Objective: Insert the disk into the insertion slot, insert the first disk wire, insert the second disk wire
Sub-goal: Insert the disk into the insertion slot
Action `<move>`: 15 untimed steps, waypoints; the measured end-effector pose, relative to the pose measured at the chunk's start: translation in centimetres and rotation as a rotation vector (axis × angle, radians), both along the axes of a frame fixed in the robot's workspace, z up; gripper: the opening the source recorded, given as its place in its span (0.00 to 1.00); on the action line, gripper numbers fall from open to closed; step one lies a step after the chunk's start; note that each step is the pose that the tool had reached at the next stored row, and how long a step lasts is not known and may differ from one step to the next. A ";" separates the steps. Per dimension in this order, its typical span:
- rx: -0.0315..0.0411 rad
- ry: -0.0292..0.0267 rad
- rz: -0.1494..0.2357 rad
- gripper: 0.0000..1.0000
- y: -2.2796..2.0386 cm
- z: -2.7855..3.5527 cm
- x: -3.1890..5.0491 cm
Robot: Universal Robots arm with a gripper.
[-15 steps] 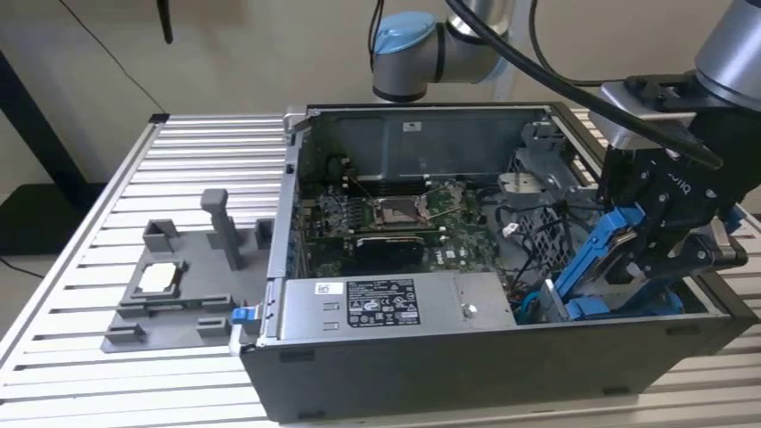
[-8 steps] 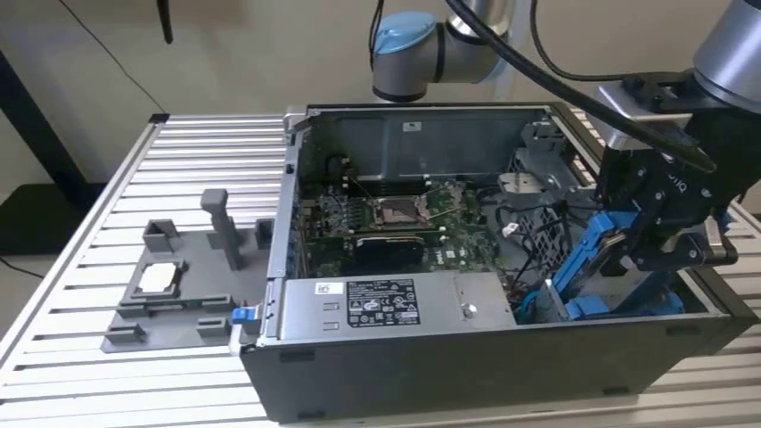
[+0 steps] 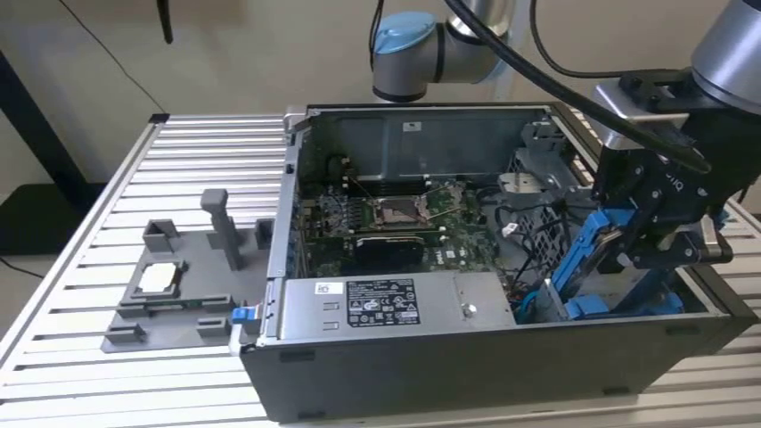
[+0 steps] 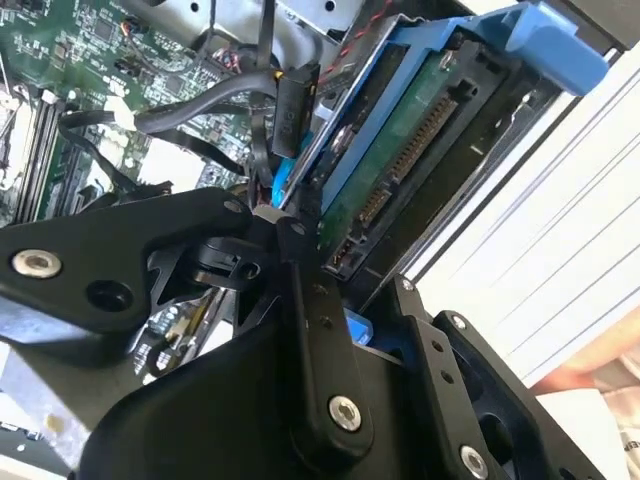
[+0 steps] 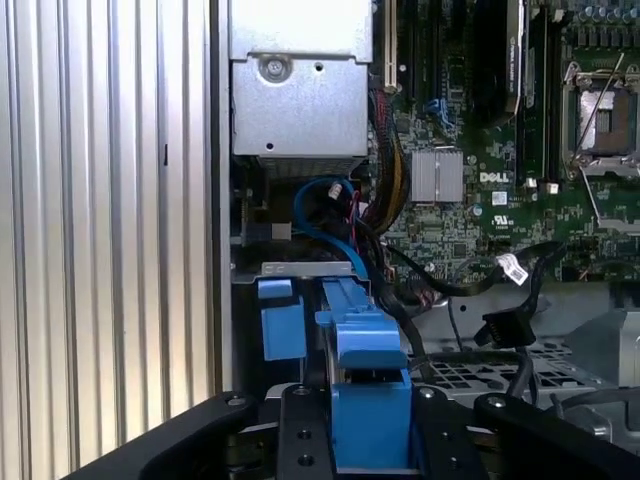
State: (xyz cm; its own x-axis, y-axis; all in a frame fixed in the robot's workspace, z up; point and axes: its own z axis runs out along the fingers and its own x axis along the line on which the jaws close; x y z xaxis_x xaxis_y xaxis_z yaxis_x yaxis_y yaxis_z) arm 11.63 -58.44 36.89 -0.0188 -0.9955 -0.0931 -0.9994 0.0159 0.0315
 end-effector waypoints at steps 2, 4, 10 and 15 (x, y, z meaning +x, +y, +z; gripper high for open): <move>0.0025 0.0002 0.000 0.32 0.03 -0.04 -0.02; 0.0003 -0.0001 0.000 0.33 0.00 -0.01 -0.02; 0.0000 -0.0074 0.000 0.38 0.00 0.19 -0.03; 0.0000 -0.0420 0.000 0.38 0.00 0.70 -0.04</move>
State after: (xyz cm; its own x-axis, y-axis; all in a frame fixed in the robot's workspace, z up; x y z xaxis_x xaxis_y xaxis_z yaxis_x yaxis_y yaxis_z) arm 11.59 -58.44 37.59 -0.0149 -0.9955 -0.0939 -0.9998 0.0159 -0.0105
